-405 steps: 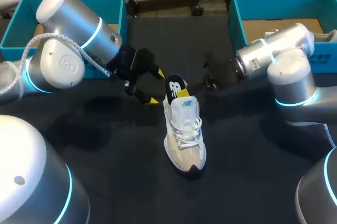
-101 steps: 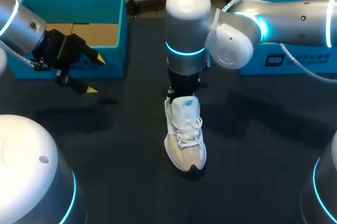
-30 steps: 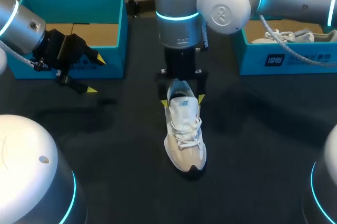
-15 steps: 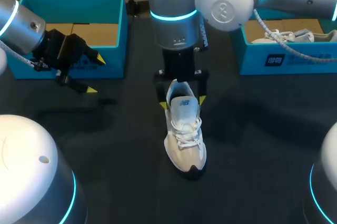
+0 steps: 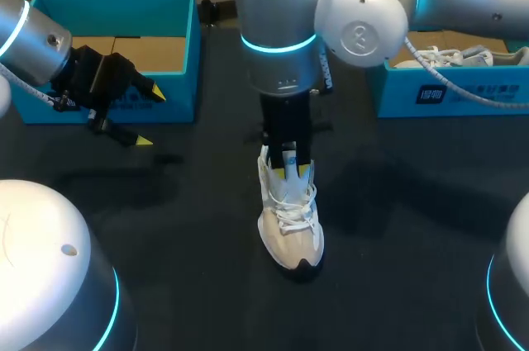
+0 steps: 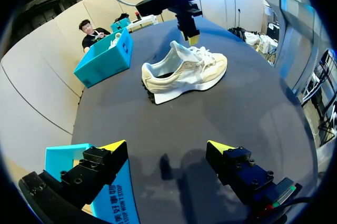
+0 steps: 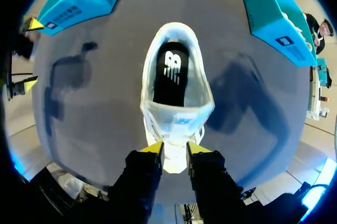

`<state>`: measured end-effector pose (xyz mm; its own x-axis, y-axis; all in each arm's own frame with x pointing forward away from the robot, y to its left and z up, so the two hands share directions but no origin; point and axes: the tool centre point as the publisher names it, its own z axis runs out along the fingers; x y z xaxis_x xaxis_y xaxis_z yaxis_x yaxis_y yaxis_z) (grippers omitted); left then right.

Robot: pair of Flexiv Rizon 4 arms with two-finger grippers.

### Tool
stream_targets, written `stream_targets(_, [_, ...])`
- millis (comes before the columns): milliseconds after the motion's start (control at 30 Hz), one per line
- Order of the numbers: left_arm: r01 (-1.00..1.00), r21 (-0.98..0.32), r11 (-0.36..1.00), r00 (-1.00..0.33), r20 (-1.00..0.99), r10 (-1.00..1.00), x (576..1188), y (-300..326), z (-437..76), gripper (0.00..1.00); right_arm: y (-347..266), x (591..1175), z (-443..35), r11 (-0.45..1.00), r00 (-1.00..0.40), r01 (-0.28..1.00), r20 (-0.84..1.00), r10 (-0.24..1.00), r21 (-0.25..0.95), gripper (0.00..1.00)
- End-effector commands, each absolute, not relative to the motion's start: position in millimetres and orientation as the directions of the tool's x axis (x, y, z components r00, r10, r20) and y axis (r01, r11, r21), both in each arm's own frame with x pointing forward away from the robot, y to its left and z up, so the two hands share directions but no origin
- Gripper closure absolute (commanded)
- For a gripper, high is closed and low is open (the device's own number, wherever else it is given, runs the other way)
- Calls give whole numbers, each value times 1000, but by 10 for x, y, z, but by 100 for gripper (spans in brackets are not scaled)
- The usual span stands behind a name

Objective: Take the shoe out of the shoebox, open the shoe tongue, remove and reinsert the insole, then place the shoe into the shoebox

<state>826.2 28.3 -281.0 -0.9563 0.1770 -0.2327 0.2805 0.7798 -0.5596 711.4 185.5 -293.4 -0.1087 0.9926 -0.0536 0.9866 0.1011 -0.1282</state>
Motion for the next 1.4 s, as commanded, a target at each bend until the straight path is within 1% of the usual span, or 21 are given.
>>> stream_targets(33, [282,-558,780,-956,-233,178,8251,289,-2804,0,1824,7216,-3094,122,-125,985,-12,992,-124,78])
stream_targets(133, [282,-558,780,-956,-233,178,8251,289,-2804,0,1845,7309,-3165,143,-144,983,5,990,-118,77])
stream_targets(300, [282,-558,780,-956,-233,178,8251,289,-2804,0,1821,7409,-3257,162,-162,978,13,987,-129,72])
stream_targets(333, [282,-558,780,-956,-233,178,8251,289,-2804,0,1818,7423,-3246,168,-168,978,10,986,-123,70])
stream_targets(500, [282,-558,780,-956,-233,178,8251,289,-2804,0,1766,7406,-3078,170,-173,981,-21,985,-92,69])
stream_targets(600, [282,-558,780,-956,-233,178,8251,289,-2804,0,1762,7410,-3055,181,-183,980,-24,983,-88,67])
stream_targets(700, [282,-558,780,-956,-233,178,8251,289,-2804,0,1765,7454,-3150,201,-202,975,-1,979,-90,66])
stream_targets(867, [282,-558,780,-956,-233,178,8251,289,-2804,0,1756,7555,-3460,228,-224,968,53,973,-107,65])
stream_targets(1000, [282,-558,780,-956,-233,178,8251,289,-2804,0,1751,7566,-3369,251,-249,966,42,968,-56,62])
stream_targets(1033, [282,-558,780,-956,-233,178,8251,289,-2804,0,1734,7569,-3337,272,-271,962,21,962,-30,62])
stream_targets(1100, [282,-558,780,-956,-233,178,8251,289,-2804,0,1725,7600,-3234,371,-370,928,-18,929,46,61])
stream_targets(1167, [282,-558,780,-956,-233,178,8251,289,-2804,0,1707,7634,-3160,456,-455,886,-23,890,83,61])
stream_targets(1233, [282,-558,780,-956,-233,178,8251,289,-2804,0,1684,7690,-3091,543,-542,832,-47,839,112,67])
stream_targets(1267, [282,-558,780,-956,-233,178,8251,289,-2804,0,1683,7725,-3056,598,-596,790,-60,801,134,67])
stream_targets(1333, [282,-558,780,-956,-233,178,8251,289,-2804,0,1707,7786,-2993,686,-681,713,-89,727,145,64])
stream_targets(1400, [282,-558,780,-956,-233,178,8251,289,-2804,0,1776,7872,-2949,792,-783,601,-118,611,109,62])
